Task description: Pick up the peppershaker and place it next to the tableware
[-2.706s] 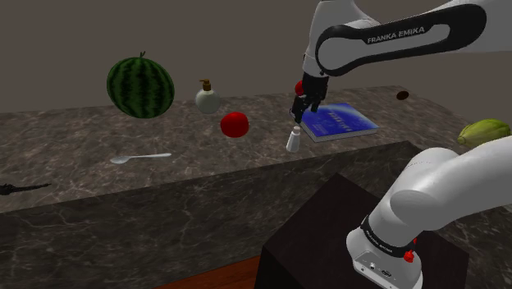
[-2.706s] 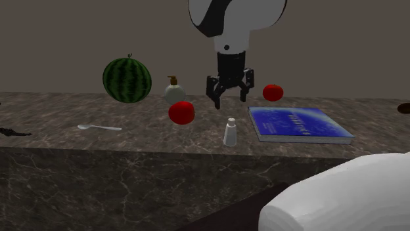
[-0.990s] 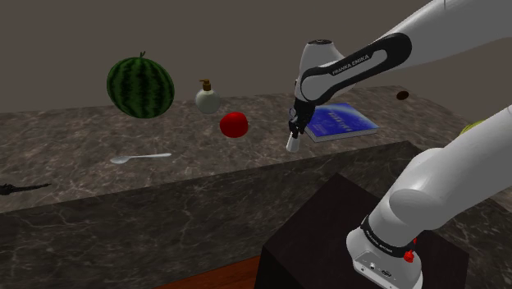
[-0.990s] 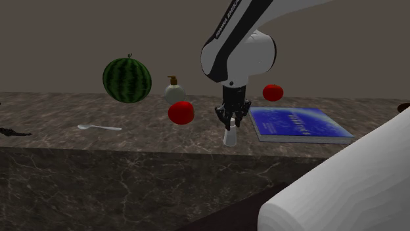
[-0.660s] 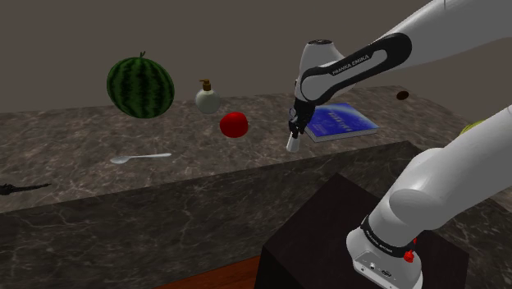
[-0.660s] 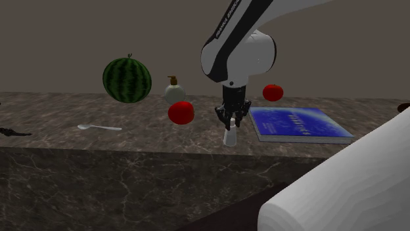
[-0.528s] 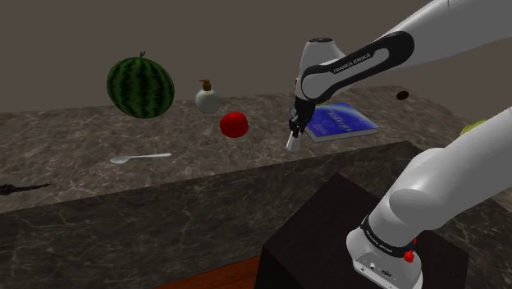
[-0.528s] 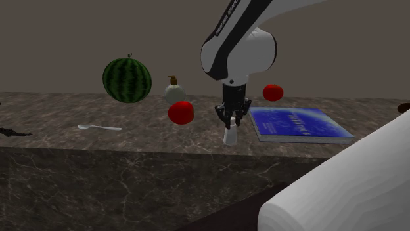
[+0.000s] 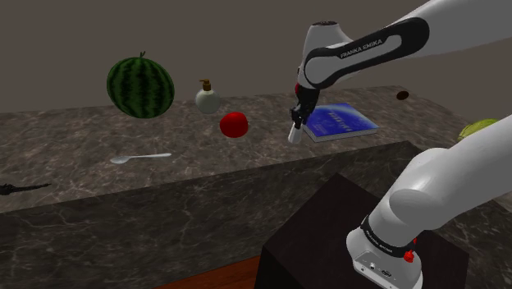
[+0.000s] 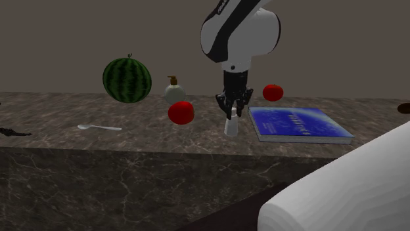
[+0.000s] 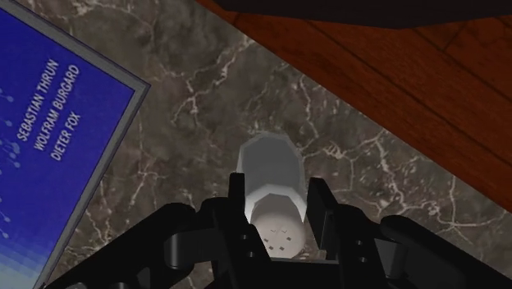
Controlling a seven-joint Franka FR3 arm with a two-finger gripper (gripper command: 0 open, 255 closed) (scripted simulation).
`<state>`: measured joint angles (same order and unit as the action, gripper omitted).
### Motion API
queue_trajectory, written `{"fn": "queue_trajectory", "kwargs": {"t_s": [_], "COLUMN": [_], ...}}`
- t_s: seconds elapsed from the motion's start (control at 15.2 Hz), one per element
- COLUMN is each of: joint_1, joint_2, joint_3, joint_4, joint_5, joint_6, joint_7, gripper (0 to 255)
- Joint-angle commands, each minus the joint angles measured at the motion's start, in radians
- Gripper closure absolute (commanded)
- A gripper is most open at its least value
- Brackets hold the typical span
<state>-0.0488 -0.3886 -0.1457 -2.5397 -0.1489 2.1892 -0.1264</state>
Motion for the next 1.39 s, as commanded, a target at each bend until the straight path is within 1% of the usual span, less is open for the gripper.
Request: {"fn": "queue_trajectory", "kwargs": {"t_s": [0.0,0.66,1.32], "joint_1": [0.001,0.004,0.007], "joint_2": [-0.013,-0.061,-0.082], "joint_3": [0.003,0.011,0.019], "joint_4": [0.019,0.118,0.235], "joint_5": [0.002,0.011,0.018], "joint_6": [-0.032,-0.178,-0.317], "joint_7": [-0.001,-0.010,-0.019], "gripper": [255,255,255]}}
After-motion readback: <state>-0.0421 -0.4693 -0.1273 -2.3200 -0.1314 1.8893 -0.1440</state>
